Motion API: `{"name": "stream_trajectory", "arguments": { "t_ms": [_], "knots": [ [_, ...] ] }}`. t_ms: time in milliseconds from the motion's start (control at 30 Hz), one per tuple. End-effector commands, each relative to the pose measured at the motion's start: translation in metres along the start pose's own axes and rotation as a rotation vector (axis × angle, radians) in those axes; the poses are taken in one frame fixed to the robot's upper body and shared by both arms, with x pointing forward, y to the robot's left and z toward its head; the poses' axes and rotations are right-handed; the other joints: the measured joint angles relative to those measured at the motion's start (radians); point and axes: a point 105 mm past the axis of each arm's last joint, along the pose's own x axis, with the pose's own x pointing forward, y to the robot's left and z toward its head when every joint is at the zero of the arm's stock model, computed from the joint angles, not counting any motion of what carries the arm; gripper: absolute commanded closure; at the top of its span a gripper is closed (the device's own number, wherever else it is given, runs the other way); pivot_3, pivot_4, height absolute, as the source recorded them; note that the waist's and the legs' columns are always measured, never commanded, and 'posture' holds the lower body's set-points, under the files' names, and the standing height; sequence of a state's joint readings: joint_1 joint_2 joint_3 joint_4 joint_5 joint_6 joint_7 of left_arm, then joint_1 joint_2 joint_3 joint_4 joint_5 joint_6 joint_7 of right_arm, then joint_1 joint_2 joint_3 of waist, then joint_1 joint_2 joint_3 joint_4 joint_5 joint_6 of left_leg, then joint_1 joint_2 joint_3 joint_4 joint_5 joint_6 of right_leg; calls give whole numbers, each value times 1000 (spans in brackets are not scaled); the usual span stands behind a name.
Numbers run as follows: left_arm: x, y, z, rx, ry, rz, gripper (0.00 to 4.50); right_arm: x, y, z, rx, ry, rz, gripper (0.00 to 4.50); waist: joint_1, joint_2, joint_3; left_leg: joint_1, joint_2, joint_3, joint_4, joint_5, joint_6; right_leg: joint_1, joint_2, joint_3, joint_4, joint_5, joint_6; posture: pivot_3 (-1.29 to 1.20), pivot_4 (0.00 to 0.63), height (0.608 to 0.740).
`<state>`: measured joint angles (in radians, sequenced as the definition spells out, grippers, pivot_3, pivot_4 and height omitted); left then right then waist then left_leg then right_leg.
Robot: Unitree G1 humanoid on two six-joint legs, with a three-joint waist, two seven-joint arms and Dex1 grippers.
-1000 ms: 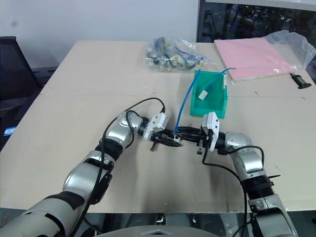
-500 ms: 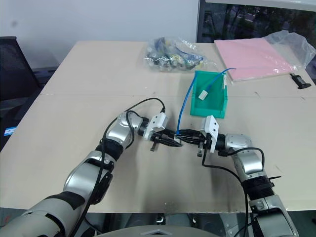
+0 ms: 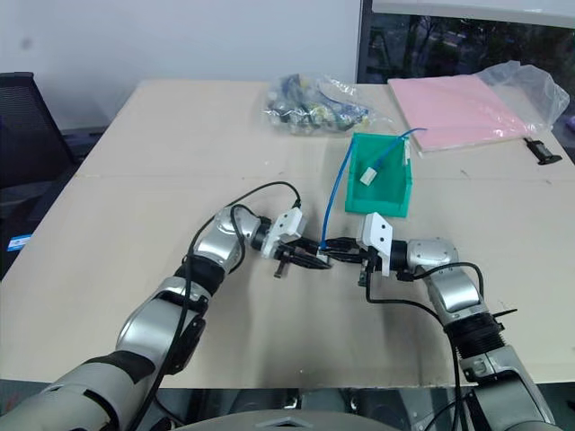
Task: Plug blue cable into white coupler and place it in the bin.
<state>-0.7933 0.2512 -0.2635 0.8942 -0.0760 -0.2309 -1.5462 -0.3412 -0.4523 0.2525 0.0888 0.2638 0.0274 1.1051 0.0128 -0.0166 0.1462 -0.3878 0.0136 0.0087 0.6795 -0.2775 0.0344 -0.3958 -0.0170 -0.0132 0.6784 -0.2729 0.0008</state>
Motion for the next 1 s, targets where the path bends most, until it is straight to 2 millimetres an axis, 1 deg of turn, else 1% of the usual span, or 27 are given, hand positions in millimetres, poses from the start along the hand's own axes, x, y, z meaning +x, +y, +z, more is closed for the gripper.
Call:
{"name": "stream_trajectory", "arguments": {
  "t_ms": [33,100,167,200,233,300,333,400,467,500,533,600,667,733,833,900,1000],
  "knots": [
    [7,-11,-7,-27,-5,-59,3924,-6,18,-49,210,168,-2,4500,-1,0,0,5,0,0,0,-1,2,5,0,0,0,-1,1,0,150,740],
    [7,-11,-7,-28,-4,-58,3924,2,0,0,231,-115,-61,4500,-1,0,0,7,0,0,0,-2,2,7,0,1,0,-1,2,0,150,740],
    [7,-11,-8,-29,-4,-57,3924,0,-8,35,248,-317,-71,4500,-1,-2,0,6,0,0,0,-2,2,7,0,0,-1,-1,2,0,150,740],
    [7,-12,-8,-30,-4,-57,3924,-1,-8,41,243,-342,-62,4500,-3,0,1,5,0,0,0,-2,2,6,0,0,0,-1,2,0,150,740],
    [7,-12,-8,-35,-3,-57,3924,-1,-7,43,234,-342,-46,4500,-3,0,1,1,0,1,0,-2,2,1,0,1,1,-1,2,0,150,740],
    [6,-12,-11,-59,9,-56,2859,-1,-6,41,218,-308,-37,4500,-2,0,2,0,0,1,0,-2,2,0,-1,1,1,-1,2,0,150,740],
    [6,-11,-11,-61,13,-46,2643,-1,-7,39,218,-295,-44,4500,-2,0,2,0,0,1,1,-2,2,0,-1,1,1,-1,2,0,150,740],
    [5,-5,-9,-52,2,13,1667,-2,-12,38,218,-280,-70,4500,-2,0,1,0,-1,1,1,-2,2,0,-1,2,1,-1,2,0,150,740],
    [3,2,-2,-2,-8,94,671,-6,-16,43,227,-278,-74,4500,2,0,1,0,-1,0,1,-2,2,1,-1,1,1,-1,2,0,150,740],
    [2,5,5,9,-42,129,214,-10,-18,47,234,-284,-71,4500,3,0,1,0,-1,0,1,-2,2,1,-1,1,1,-1,2,0,150,740],
    [-2,9,18,18,-104,194,214,-15,-23,52,254,-293,-83,4500,1,0,2,0,-1,0,1,-2,2,1,-2,1,1,-1,2,0,150,740],
    [-9,9,43,34,-212,301,214,-24,-35,63,304,-308,-104,4500,-2,1,3,-3,-1,-1,3,-2,2,-1,-3,1,1,0,4,0,150,740],
    [-17,7,59,61,-246,414,214,-31,-45,75,334,-320,-125,4500,-6,1,4,-6,0,-1,5,-2,2,-3,-3,1,1,2,5,0,150,740],
    [-24,5,72,52,-258,522,214,-39,-62,82,369,-299,-184,4500,-5,1,4,-7,0,-1,5,-2,2,-4,-4,1,1,2,6,0,150,740],
    [-33,6,93,50,-247,665,214,-53,-96,85,395,-228,-321,4500,-5,2,4,-7,0,-1,4,-2,2,-5,-4,1,1,2,6,0,150,740],
    [-39,13,110,49,-257,768,214,-62,-117,81,415,-202,-392,4500,0,2,4,-7,0,-1,4,-2,2,-5,-3,1,1,2,6,0,150,740],
    [-44,21,123,12,-284,854,214,-70,-140,76,431,-192,-464,4500,2,2,4,-8,-1,-1,4,-2,2,-5,-4,1,0,2,6,0,150,740]
  ]
}}
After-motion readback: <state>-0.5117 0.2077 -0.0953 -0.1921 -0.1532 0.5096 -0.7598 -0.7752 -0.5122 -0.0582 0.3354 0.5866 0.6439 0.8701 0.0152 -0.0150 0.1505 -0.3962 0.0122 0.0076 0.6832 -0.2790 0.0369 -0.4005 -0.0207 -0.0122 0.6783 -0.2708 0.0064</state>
